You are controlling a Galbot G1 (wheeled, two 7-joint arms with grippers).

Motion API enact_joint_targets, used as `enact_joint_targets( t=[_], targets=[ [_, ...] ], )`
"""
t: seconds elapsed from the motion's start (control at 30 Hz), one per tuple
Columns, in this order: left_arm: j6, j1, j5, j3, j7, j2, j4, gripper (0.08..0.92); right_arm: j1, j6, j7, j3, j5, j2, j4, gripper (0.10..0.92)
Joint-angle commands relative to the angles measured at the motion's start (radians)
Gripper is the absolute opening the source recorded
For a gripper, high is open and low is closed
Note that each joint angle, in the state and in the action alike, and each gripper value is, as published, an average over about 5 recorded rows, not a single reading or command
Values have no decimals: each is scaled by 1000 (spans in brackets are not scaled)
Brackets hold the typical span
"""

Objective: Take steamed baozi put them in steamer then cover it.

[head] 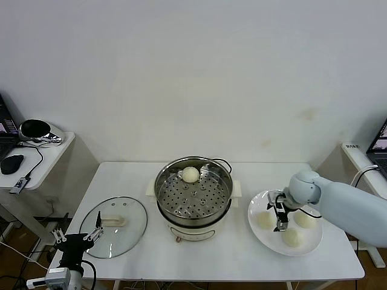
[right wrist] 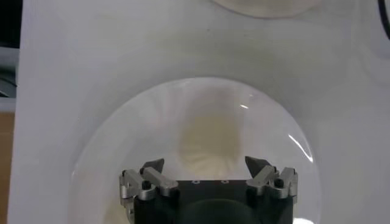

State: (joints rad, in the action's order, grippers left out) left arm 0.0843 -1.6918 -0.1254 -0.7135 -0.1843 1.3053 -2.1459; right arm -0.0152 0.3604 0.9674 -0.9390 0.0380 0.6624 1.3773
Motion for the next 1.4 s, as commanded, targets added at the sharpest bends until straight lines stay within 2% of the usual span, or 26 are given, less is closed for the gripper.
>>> enact_joint_targets(
  t=[0.03, 0.33, 0.67, 0.83, 0.97, 1.1, 1.27, 1.4],
  targets=[
    [-1, -1, 1, 1, 0, 1, 1, 823, -32, -12, -8, 32, 18, 40, -40, 716],
    [-1, -3, 1, 1, 0, 1, -1, 823, -13, -15, 6, 28, 20, 22, -25, 584],
    [-1, -1, -2, 1, 1, -4, -8, 823, 203, -21, 69, -35, -71, -108, 90, 518],
    [0, 6, -7, 5, 1, -12, -6, 823, 459, -6, 91, -157, -182, -139, 158, 531],
    [3, 16, -11, 14, 0, -16, -4, 823, 710, 24, 90, -280, -282, -78, 188, 534],
    [4, 24, -16, 20, 0, -22, -2, 823, 840, 80, 62, -354, -392, 48, 218, 534],
    [4, 33, -23, 19, 0, -28, 4, 823, 828, 177, -30, -380, -549, 225, 234, 534],
    [4, 43, -26, 16, 0, -28, 17, 823, 760, 244, -95, -383, -625, 389, 169, 537]
  ],
)
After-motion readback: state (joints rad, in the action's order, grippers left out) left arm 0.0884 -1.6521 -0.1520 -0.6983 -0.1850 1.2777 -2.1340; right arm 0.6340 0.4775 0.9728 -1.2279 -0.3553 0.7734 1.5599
